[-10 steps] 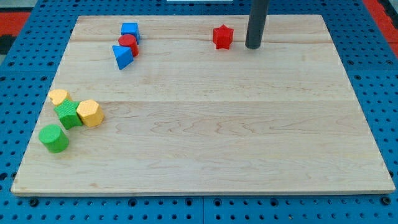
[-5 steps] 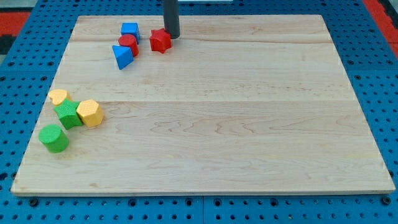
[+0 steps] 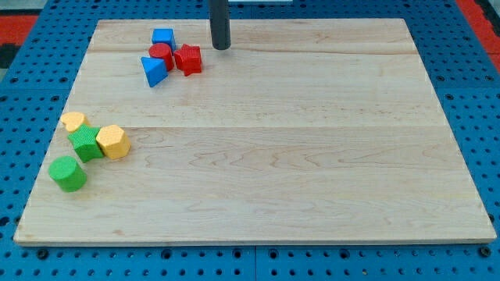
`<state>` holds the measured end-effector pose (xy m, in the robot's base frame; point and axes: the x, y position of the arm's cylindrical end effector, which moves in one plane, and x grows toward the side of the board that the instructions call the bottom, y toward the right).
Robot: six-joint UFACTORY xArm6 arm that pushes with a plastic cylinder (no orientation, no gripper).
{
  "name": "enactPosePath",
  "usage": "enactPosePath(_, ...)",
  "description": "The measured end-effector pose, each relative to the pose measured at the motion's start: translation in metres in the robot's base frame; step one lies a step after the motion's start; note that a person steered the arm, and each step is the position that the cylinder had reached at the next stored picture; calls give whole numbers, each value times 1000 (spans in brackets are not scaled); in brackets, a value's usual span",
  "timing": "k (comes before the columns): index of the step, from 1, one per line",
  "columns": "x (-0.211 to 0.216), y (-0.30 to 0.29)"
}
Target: Push the red star below to the blue triangle
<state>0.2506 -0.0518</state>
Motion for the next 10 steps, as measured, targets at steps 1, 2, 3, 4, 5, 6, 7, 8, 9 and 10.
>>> enactPosePath(1, -9, 0)
enactPosePath(2, -14, 0)
enactPosePath(3, -17, 0)
enactPosePath(4, -18, 0)
enactPosePath(5, -18, 2)
enactPosePath(6, -18, 5)
enactPosePath(7, -5, 5)
enactPosePath(8, 7, -4)
enactPosePath(9, 8, -21)
enactPosePath(10, 7, -45)
